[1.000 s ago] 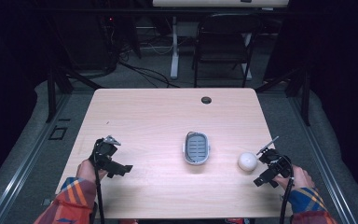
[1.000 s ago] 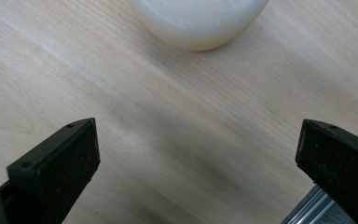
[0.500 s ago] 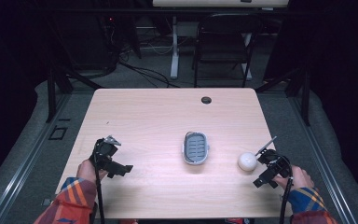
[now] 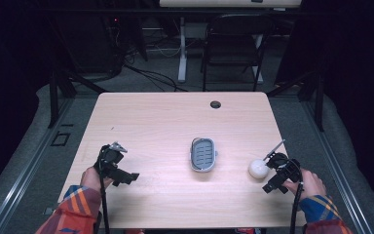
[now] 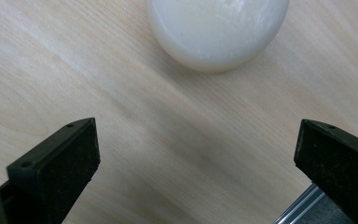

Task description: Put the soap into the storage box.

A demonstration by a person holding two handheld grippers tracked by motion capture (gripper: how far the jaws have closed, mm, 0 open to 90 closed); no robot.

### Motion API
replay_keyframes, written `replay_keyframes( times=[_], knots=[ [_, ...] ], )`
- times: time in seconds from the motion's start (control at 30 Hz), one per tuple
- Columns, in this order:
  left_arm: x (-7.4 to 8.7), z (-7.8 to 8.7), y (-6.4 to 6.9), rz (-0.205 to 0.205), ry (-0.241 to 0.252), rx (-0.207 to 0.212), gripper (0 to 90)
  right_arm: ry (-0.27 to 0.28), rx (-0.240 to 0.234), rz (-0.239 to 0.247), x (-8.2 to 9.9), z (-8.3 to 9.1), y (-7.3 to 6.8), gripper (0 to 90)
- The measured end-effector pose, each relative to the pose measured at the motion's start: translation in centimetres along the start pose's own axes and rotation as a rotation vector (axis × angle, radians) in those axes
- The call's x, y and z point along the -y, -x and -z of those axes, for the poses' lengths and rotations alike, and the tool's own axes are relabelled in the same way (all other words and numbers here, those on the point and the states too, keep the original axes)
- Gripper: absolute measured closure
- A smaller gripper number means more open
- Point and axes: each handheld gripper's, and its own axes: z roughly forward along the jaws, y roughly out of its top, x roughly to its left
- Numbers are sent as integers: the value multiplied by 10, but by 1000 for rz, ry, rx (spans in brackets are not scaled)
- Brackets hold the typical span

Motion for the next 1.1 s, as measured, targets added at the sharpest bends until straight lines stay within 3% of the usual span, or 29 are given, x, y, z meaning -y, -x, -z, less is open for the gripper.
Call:
replay_keyframes(
  times=[0.17, 0.23, 0.27, 0.3, 0.33, 0.43, 0.47, 0.57, 0.6, 0.63, 0.67, 0.7, 0.73, 0.83, 0.93, 0.97, 1.1],
  knots=[
    [0, -1, 0, -1, -2, 0, 0, 0, 5, 4, -8, 2, 0, 0],
    [0, -1, 0, -2, -4, 0, 0, -23, 6, 23, -10, 4, 1, 0],
    [-1, -1, 0, -3, -8, 3, 0, -98, 28, 84, -16, 8, 4, 0],
    [-1, -2, 0, -5, -9, 2, 0, -90, 24, 78, -16, 8, 4, 0],
    [-1, -2, 0, -6, -9, 3, 0, -39, 13, 38, -16, 4, 2, 0],
    [-1, -2, 1, -6, -7, 0, 0, -33, 12, 40, -18, 3, 2, 0],
    [-1, -1, 1, -5, -7, 2, 0, 7, 9, 12, -20, 0, 0, 0],
    [-1, -1, 1, -7, -7, 2, 0, -30, 19, 39, -26, 2, 1, 0],
    [-1, -1, 1, -9, -7, 2, 0, -71, 31, 70, -29, 5, 3, 0],
    [-1, -1, 1, -10, -7, 2, 0, -72, 25, 72, -31, 6, 3, 0],
    [-1, -1, 1, -10, -8, 3, 0, -23, 11, 34, -30, 2, 1, 0],
    [-1, -1, 1, -9, -6, 2, 0, -37, 11, 43, -32, 3, 2, 0],
    [-1, -1, 1, -8, -6, 3, 0, 0, -11, 11, -32, 0, 1, 0],
    [-1, -2, 1, -6, -5, -1, 0, -37, -11, 31, -38, 3, 4, 0],
    [-1, -1, 1, -5, -6, 4, 0, -17, -21, 19, -43, 1, 4, 0],
    [-1, -1, 1, -4, -6, 4, 0, -52, -6, 45, -46, 3, 5, 0],
    [-1, -1, 0, -5, -4, 4, 0, -38, -19, 22, -52, -2, 5, 0]
  ],
)
